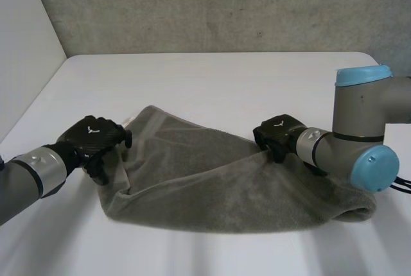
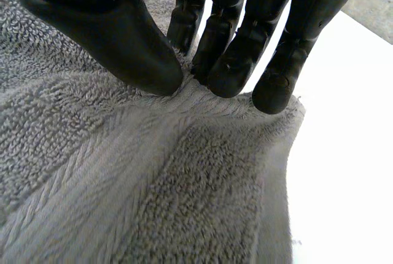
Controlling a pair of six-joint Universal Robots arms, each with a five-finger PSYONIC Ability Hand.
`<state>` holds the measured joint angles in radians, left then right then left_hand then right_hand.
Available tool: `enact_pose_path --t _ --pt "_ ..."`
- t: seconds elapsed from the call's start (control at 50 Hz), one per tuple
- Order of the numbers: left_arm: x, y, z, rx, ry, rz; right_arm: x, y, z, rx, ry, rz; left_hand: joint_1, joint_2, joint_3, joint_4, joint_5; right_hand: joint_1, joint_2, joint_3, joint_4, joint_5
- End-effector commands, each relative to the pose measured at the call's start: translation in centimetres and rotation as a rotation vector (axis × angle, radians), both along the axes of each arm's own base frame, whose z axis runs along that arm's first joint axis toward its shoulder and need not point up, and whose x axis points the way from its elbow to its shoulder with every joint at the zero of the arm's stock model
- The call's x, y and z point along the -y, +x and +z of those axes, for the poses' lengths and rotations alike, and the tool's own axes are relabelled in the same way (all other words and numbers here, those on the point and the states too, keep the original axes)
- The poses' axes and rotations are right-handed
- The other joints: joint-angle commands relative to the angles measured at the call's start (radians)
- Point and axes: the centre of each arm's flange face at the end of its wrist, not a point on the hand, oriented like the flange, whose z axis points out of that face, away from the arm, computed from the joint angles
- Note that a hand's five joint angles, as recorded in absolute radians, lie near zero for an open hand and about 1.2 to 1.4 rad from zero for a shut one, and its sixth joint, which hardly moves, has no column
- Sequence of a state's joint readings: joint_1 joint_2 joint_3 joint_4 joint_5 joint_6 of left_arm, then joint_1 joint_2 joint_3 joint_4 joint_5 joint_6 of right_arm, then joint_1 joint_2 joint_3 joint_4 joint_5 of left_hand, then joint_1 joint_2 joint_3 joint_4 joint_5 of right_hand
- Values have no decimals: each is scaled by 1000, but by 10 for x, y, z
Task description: Fold the towel.
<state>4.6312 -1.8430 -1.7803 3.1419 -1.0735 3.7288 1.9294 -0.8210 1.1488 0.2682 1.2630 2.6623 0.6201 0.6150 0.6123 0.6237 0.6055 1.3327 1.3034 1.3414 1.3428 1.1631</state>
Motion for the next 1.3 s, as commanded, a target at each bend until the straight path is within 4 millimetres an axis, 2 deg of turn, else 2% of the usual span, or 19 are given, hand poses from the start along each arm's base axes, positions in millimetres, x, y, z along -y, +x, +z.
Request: enact_pose_path --t 0.02,0.32,0.36,0.38,0.42,0.48,0.64,0.68,0.7,0.74,0.8,0.88,1.02,1.06,1.08,1.12,1.14,1.18,1.3 --pt "12 0 -8 65 -21 -18 -5 -11 11 21 -6 -5 -72 -67 -64 -75 -232 64 93 55 53 59" --pt "34 -4 -38 200 -13 20 -20 -16 11 33 20 21 -45 -40 -38 -49 -205 64 93 55 53 59" --pt "40 -5 -40 212 -18 34 -20 -16 11 33 14 22 305 310 312 301 145 64 93 55 53 59" --pt "40 -5 -40 212 -18 34 -18 -15 13 34 6 21 307 312 315 303 147 64 93 55 53 59" --pt "48 -10 -35 212 -51 46 -13 -14 18 38 -26 24 710 715 718 707 550 64 93 55 53 59" --pt "53 -15 -29 206 -80 51 -6 -12 25 46 -69 15 776 781 784 773 616 64 93 55 53 59" --pt "101 -35 42 30 -361 207 44 -5 87 130 -446 -73 776 781 784 773 616 64 93 55 53 59" --pt "121 -39 83 -122 -500 279 58 -2 128 208 -667 -129 776 781 784 773 616 64 93 55 53 59" --pt "121 -39 83 -122 -501 279 58 -2 128 208 -668 -129 776 781 784 773 616 64 93 55 53 59" --pt "131 -41 119 -263 -627 330 65 -4 167 295 -886 -187 776 781 784 773 616 64 93 55 53 59" --pt "131 -47 144 -382 -720 353 65 -7 195 374 -1030 -228 776 781 784 773 616 64 93 55 53 59" --pt "124 -52 158 -458 -761 354 59 -8 203 423 -1040 -226 776 781 784 773 616 64 93 55 53 59" --pt "116 -43 121 -449 -643 378 47 -9 188 440 -943 -175 776 781 784 773 616 64 93 55 53 59" --pt "110 -39 92 -404 -558 386 38 -8 165 388 -832 -94 776 781 784 773 616 64 93 55 53 59" --pt "110 -39 92 -404 -557 386 38 -8 165 388 -831 -94 776 781 784 773 616 64 93 55 53 59" --pt "100 -31 57 -341 -462 401 21 -6 136 334 -670 -12 776 781 784 773 616 64 93 55 53 59" --pt "100 -31 57 -341 -461 402 21 -6 136 334 -669 -12 776 781 784 773 616 64 93 55 53 59" --pt "91 -17 27 -286 -376 432 3 -7 102 273 -492 35 776 781 784 773 616 64 93 55 53 59" --pt "72 -4 -4 -210 -275 430 -23 -15 55 133 -301 62 776 781 784 773 616 64 93 55 53 59"
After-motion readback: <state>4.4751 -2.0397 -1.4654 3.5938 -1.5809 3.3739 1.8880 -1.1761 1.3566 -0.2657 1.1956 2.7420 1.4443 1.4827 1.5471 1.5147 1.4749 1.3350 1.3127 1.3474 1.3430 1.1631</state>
